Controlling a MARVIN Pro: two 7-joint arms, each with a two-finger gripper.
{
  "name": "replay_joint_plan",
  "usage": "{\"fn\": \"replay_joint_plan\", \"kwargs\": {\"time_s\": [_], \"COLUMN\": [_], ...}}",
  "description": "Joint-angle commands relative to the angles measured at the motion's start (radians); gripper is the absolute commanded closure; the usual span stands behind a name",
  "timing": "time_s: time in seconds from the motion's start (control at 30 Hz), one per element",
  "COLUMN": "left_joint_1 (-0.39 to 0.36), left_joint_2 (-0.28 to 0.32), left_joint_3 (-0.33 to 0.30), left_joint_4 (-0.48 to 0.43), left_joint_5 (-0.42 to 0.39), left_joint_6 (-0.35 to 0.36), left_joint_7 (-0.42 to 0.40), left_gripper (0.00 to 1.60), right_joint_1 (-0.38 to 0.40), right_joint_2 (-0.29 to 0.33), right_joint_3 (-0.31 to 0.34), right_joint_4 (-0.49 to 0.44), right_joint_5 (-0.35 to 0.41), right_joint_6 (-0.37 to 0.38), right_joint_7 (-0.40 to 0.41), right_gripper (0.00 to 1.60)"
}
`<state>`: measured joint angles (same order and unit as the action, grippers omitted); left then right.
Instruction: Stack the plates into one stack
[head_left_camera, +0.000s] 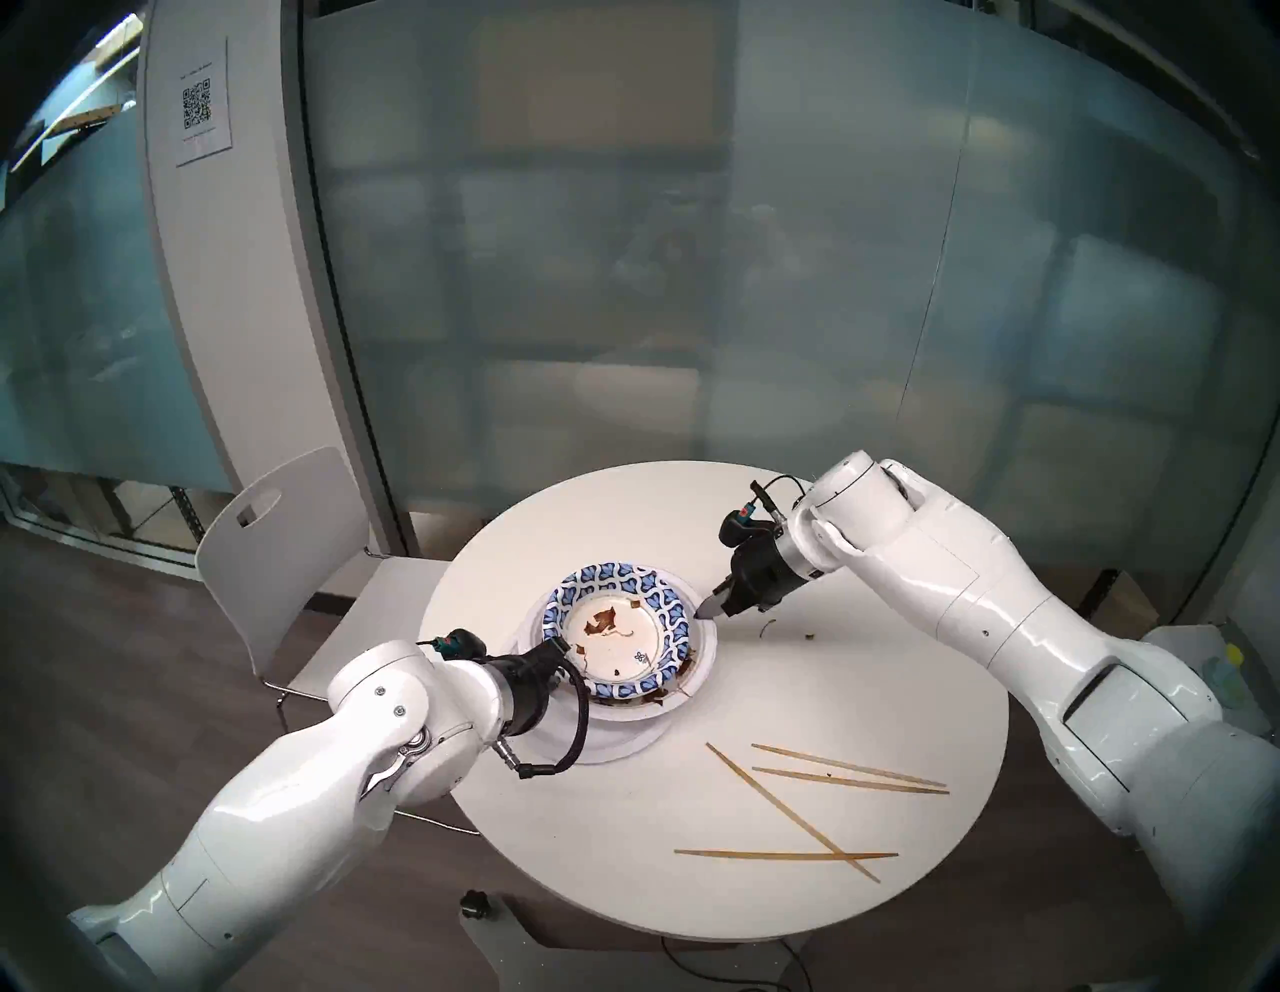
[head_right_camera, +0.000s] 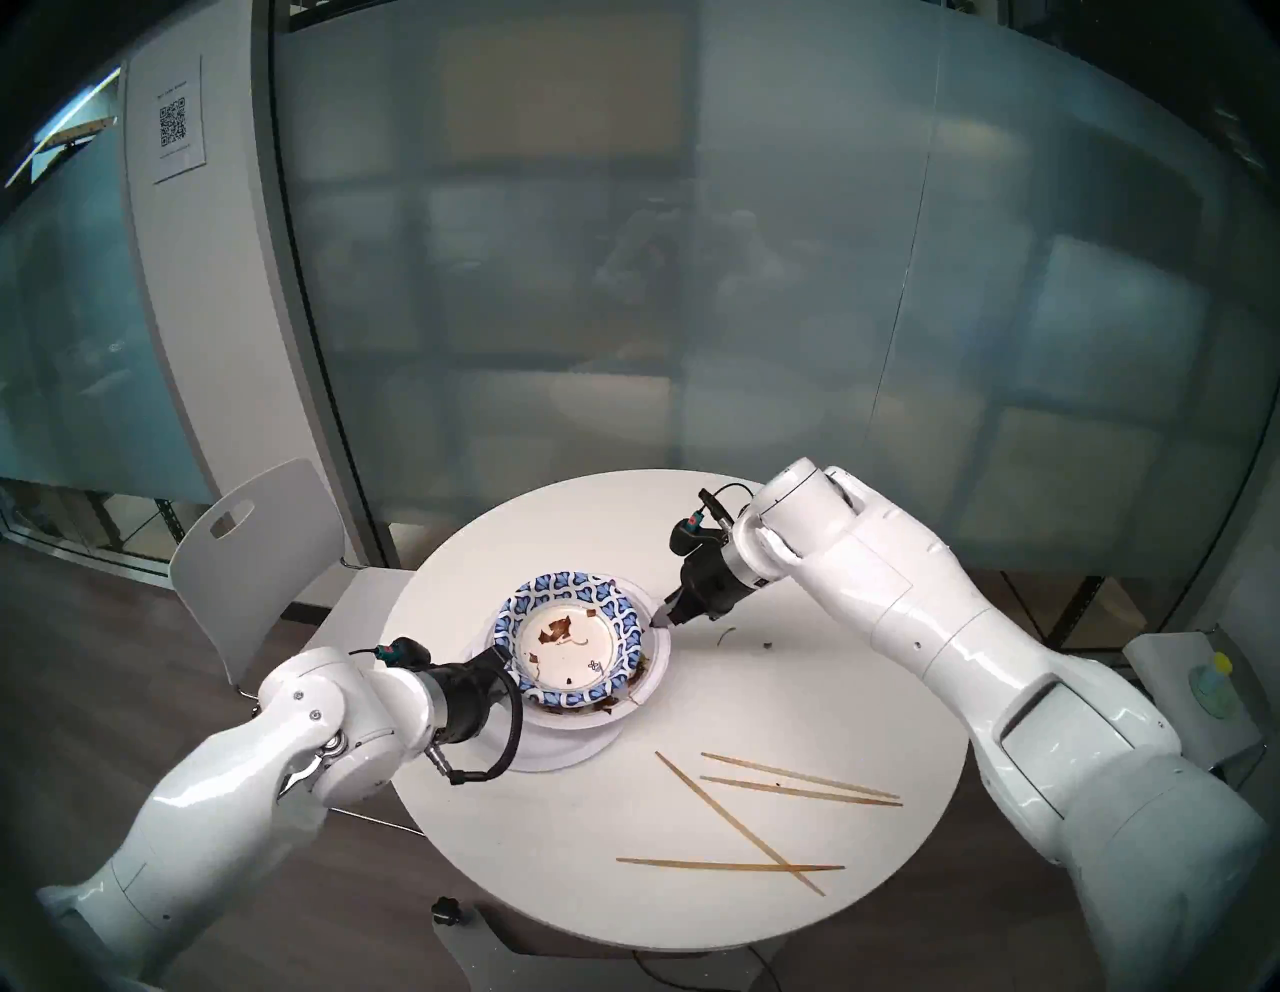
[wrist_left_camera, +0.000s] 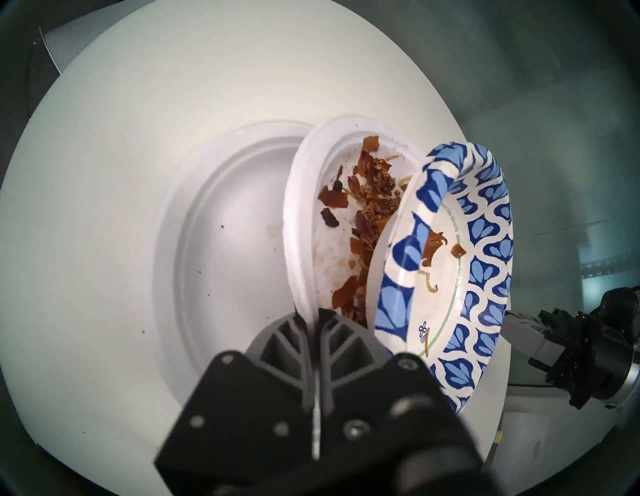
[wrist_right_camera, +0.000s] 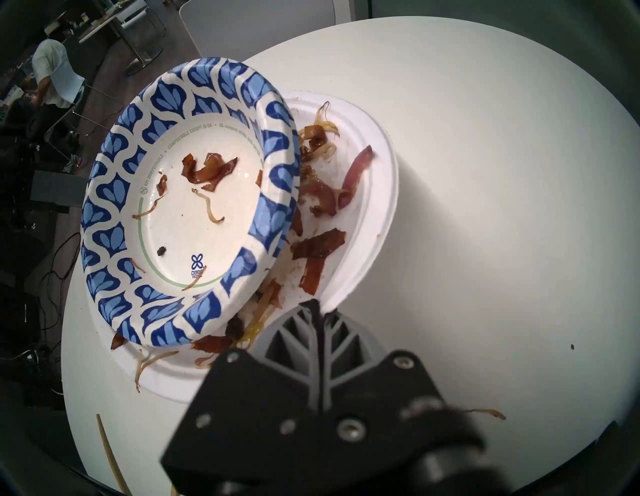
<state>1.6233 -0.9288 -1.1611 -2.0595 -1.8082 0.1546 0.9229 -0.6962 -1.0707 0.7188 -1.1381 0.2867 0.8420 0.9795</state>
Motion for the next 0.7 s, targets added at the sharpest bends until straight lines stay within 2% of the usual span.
{"fn": "replay_joint_plan", "kwargs": {"time_s": [0.0, 0.4, 0.67], "left_joint_1": [0.03, 0.109, 0.132], "left_joint_2": [0.044, 0.097, 0.113], "left_joint_3": [-0.054, -0.11, -0.117], "left_joint_4": [0.0, -0.003, -0.004], "left_joint_5": [-0.012, -0.055, -0.065], "left_joint_6": [-0.003, 0.0, 0.004], "left_joint_7": [-0.035, -0.087, -0.119], "left_gripper": [1.6, 1.6, 1.6], "right_joint_1": [0.093, 0.152, 0.174], "right_joint_2": [-0.081, -0.166, -0.196], "right_joint_3": [-0.022, -0.094, -0.134], "right_joint_4": [0.061, 0.212, 0.291], "right_joint_5": [-0.002, -0.014, -0.016], "right_joint_6": [-0.038, -0.104, -0.148], "right_joint_7": [0.053, 0.125, 0.18], "right_gripper": [1.6, 1.6, 1.6]}}
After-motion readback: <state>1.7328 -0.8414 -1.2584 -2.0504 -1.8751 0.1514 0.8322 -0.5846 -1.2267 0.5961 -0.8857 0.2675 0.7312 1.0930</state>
